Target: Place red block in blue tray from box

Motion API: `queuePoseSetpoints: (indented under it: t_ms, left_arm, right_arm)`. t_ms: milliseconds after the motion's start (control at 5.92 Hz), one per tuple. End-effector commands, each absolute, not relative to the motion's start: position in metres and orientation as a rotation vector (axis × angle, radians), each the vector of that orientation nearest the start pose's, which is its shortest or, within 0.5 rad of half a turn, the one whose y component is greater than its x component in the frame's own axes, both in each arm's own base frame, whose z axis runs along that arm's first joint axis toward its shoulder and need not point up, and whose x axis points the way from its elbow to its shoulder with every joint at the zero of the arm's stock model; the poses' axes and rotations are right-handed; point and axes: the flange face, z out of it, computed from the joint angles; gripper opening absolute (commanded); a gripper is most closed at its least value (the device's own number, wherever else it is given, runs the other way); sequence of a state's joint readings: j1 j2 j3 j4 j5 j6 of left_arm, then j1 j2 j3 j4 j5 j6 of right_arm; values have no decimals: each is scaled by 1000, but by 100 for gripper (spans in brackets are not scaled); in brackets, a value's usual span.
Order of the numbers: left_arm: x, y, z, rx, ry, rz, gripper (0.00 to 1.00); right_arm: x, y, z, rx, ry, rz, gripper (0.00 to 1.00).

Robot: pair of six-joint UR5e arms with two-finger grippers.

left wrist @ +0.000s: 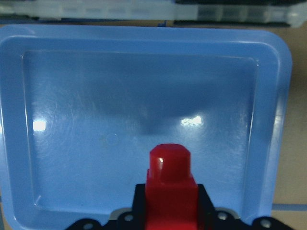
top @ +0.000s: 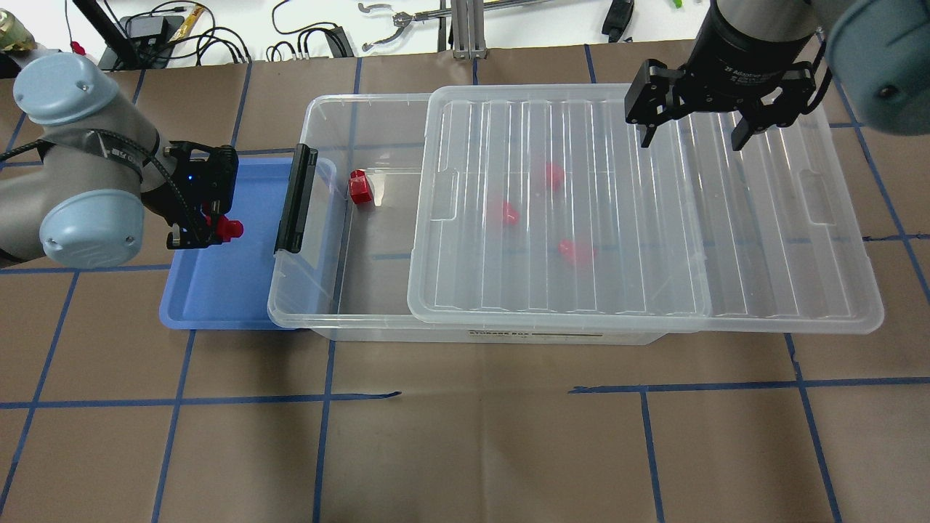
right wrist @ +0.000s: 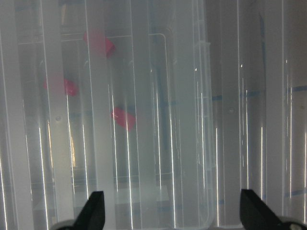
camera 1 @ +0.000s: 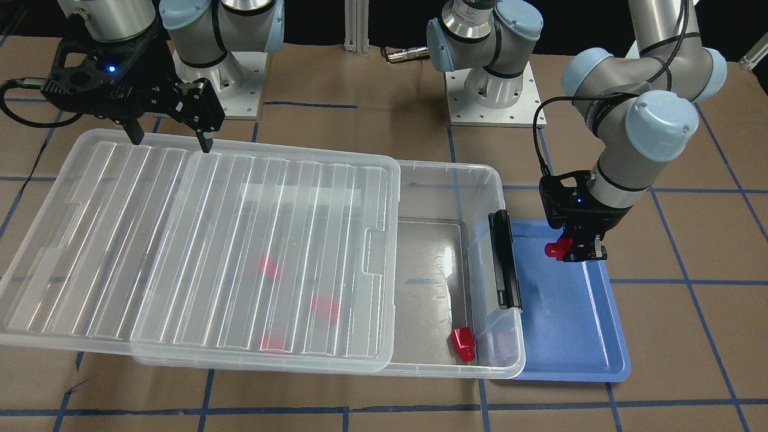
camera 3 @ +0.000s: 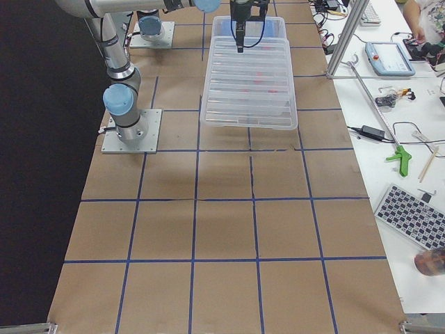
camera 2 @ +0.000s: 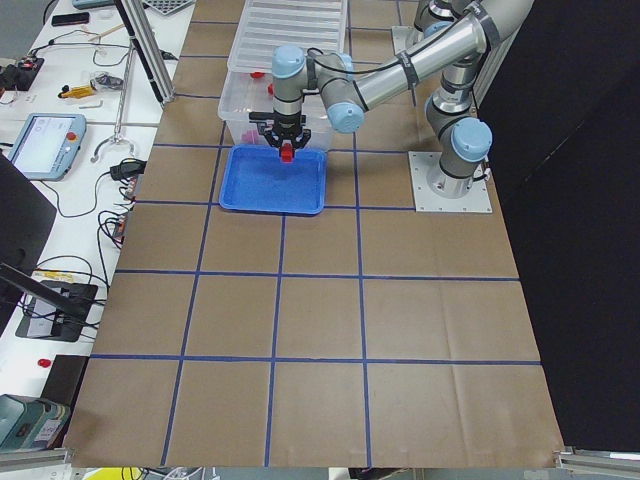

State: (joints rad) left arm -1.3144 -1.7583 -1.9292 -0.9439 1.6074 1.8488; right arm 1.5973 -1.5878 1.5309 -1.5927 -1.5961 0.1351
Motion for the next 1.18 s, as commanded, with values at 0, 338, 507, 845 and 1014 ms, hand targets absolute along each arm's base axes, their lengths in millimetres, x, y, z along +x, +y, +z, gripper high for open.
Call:
queuePoseSetpoints:
  t_ms: [0,338,507,845,1014]
  left_arm:
    - [14,-557,241,-2331,-2254,26,7]
    - [21,-566,223,-2317,-2257,20,7]
    - [21,-567,213,-2312,-2249,12,8]
    - [21,-570,203,-2297,-2233,18,14]
    - [21,-571,204,-2298,-2237,33,26]
  right_arm:
    - [127,-495,515,166,3156,-118,100]
    - [119,-496,514,187,3148,-112,100]
    - [119,-497,513,190,3150,-110,100]
    - [119,-496,514,190,3150,-112,100]
    - [118,-496,514,192,3151,-112,100]
